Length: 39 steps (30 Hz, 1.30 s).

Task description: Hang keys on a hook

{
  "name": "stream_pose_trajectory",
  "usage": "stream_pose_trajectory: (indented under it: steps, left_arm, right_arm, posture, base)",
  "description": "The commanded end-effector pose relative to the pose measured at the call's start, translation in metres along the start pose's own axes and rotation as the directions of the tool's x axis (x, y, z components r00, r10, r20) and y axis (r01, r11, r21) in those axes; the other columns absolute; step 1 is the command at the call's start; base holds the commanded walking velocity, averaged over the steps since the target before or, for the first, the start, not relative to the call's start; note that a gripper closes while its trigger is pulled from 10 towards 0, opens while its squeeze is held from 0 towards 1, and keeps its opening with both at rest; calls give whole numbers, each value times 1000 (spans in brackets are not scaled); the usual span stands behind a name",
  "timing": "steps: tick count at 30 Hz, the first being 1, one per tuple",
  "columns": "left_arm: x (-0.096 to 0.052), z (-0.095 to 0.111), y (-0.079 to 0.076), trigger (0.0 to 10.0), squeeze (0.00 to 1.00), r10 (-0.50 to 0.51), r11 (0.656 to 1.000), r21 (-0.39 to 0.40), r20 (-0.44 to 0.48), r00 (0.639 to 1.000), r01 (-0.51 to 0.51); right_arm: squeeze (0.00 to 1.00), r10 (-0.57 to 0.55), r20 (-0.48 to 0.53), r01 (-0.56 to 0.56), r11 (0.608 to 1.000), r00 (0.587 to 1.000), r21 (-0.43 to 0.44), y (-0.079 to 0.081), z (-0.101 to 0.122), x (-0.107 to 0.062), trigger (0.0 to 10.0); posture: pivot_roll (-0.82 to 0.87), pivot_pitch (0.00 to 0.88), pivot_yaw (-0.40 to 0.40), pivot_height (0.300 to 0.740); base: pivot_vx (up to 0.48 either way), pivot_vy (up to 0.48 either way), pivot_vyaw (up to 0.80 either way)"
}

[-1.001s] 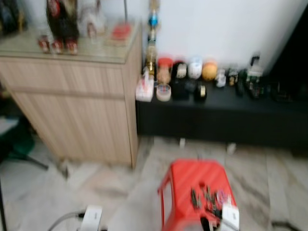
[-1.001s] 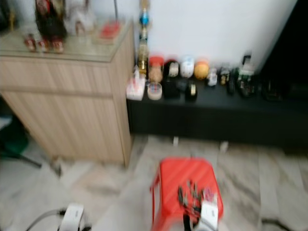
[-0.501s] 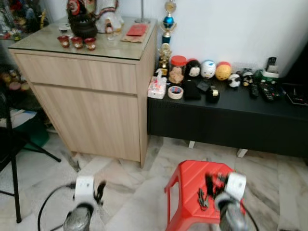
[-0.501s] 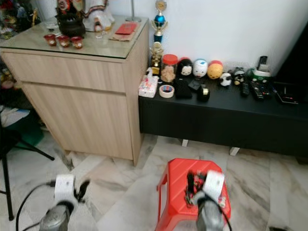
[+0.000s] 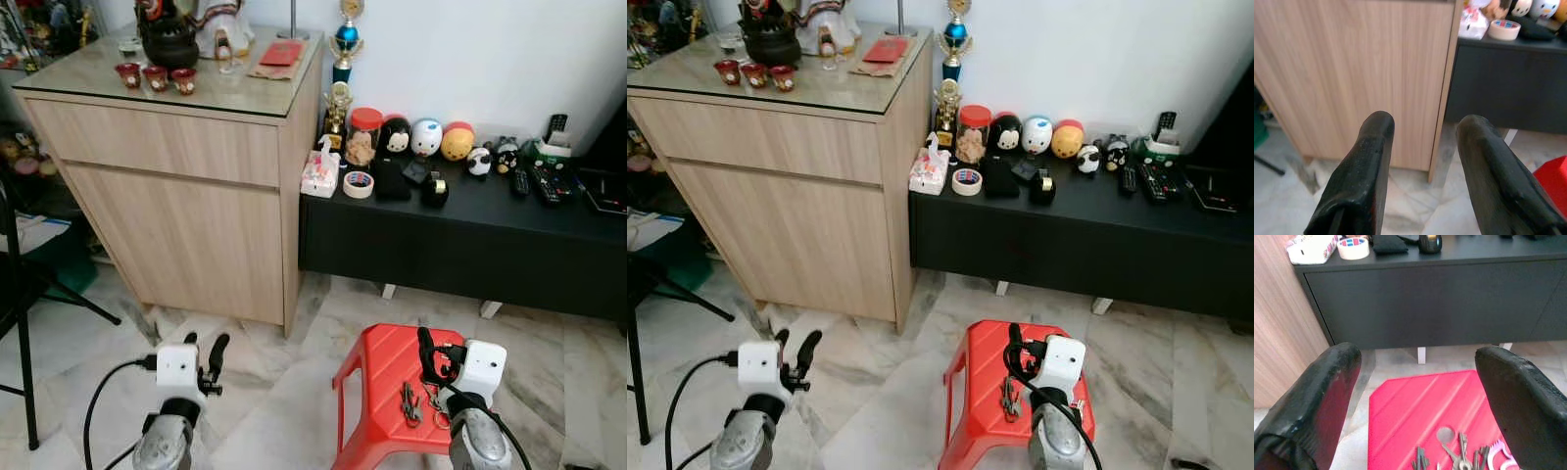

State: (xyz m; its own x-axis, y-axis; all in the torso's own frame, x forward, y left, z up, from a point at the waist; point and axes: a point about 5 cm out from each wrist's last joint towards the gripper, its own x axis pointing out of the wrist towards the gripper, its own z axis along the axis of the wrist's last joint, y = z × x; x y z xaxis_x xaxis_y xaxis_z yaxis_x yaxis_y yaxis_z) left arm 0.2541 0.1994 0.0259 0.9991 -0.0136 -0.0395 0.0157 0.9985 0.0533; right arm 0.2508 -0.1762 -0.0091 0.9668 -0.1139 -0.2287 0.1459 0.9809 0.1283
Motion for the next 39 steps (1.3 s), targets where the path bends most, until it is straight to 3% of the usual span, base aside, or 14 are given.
stream_pose_trajectory:
  steps: [1, 5, 9, 10, 20, 26, 39]
  left_arm:
    - [1, 2, -3, 10000, 0, -20, 1000, 11, 0, 1000, 20]
    - [2, 4, -3, 10000, 0, -18, 1000, 6, -2, 1000, 18]
    - [3, 4, -2, 10000, 0, -8, 1000, -4, -5, 1000, 8]
    - [3, 4, -1, 10000, 0, -4, 1000, 0, -7, 1000, 4]
    - [2, 2, 0, 10000, 0, 0, 1000, -2, -22, 1000, 0]
    - [3, 2, 1, 10000, 0, 12, 1000, 2, -24, 1000, -11]
    - [4, 3, 0, 10000, 0, 21, 1000, -10, -22, 1000, -21]
  right_arm:
    - [0, -11, -3, 11, 1000, 1000, -1, 0, 0, -1, 10000]
    - [0, -9, 12, 9, 1000, 1000, 6, 2, 6, 1, 10000]
    - [0, -10, 21, 10, 1000, 1000, 4, 2, 9, 2, 10000]
    - [0, -2, 28, 3, 999, 1000, -33, 1, 11, 3, 10000]
    - [0, -5, 29, 5, 1000, 1000, -13, 2, 15, 6, 10000]
    - [0, 0, 26, 0, 1000, 1000, -16, 4, 17, 7, 10000]
    - [0, 47, 2, -47, 997, 999, -65, 9, 17, 9, 10000]
  posture:
    - [19, 0, -76, 740]
    - [17, 0, -76, 740]
    - [16, 0, -77, 740]
    - [17, 0, -78, 740]
    - [22, 0, -86, 740]
    - [21, 0, -89, 740]
    - [24, 0, -101, 740]
  base:
    - [0, 0, 0]
    - [0, -457, 0]
    - [0, 0, 0]
    - [0, 0, 0]
    - [0, 0, 0]
    - [0, -449, 0]
    - [0, 0, 0]
